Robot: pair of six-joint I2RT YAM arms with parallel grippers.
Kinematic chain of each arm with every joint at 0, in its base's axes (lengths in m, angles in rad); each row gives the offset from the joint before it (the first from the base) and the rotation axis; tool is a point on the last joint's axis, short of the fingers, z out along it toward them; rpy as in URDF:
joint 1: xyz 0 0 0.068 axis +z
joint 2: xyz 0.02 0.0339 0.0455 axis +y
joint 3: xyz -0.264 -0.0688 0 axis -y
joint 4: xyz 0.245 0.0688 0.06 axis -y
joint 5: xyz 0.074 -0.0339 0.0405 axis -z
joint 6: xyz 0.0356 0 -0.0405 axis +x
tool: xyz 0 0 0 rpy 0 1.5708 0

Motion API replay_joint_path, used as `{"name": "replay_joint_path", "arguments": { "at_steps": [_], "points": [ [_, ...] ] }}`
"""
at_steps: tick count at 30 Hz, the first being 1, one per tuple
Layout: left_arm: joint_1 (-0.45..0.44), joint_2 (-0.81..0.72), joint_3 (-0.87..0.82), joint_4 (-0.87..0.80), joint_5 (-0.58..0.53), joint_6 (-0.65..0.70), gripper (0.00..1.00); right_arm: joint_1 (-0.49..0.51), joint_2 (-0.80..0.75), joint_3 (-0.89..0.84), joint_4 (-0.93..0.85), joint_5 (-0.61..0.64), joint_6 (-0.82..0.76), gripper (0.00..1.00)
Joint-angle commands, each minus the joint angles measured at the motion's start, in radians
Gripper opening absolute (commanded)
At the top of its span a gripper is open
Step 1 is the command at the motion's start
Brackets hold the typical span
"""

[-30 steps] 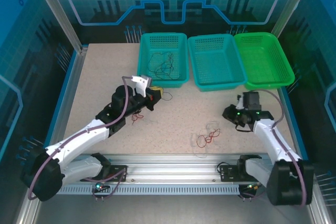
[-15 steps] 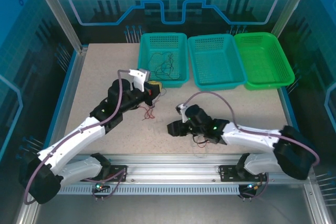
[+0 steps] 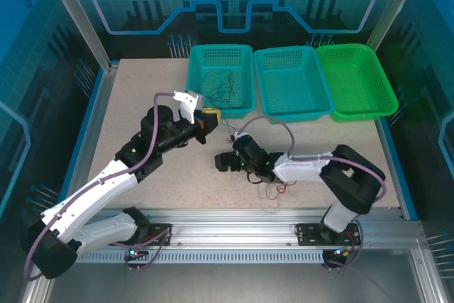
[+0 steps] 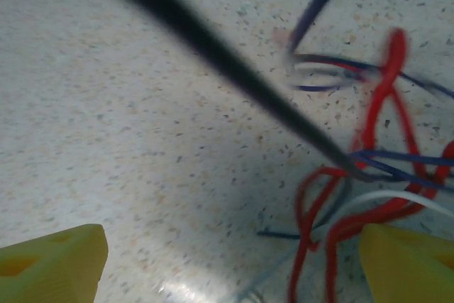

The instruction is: Untangle the cables

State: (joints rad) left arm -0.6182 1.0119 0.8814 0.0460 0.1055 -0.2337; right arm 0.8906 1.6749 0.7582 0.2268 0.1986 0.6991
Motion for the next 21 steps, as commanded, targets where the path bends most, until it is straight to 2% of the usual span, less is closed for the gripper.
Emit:
{"name": "replay_joint_path", "arguments": {
  "at_steps": [1,4,9,10,13,16,18,21],
  "points": [
    [-0.007,-0.011,0.047,-0.015,-0.007,0.023,0.0,-0.001,0.069,0.054,-0.019,0.058,0.042,0.87],
    [-0.009,-0.029,0.048,-0.031,-0.023,0.034,0.0,-0.005,0.104,0.057,-0.035,0.117,0.094,0.8],
    [-0.009,-0.051,0.047,-0.052,-0.029,0.054,0.0,-0.038,0.133,0.061,0.002,0.082,0.068,0.56],
    [-0.009,-0.054,0.044,-0.053,-0.032,0.056,0.0,-0.046,0.135,0.061,0.012,0.069,0.057,0.5],
    [-0.008,-0.062,0.036,-0.062,-0.056,0.066,0.0,-0.066,0.141,0.064,0.029,0.008,0.022,0.23],
    [-0.005,-0.076,0.038,-0.103,-0.126,0.082,0.0,-0.077,0.113,0.054,-0.021,0.009,0.004,0.01],
    [0.02,-0.083,0.05,-0.169,-0.206,0.088,0.0,-0.089,0.064,0.021,-0.058,0.038,0.003,0.0],
    [0.154,-0.102,0.049,-0.245,-0.246,0.055,0.0,-0.147,-0.057,-0.075,-0.08,0.056,0.026,0.0]
  ]
}}
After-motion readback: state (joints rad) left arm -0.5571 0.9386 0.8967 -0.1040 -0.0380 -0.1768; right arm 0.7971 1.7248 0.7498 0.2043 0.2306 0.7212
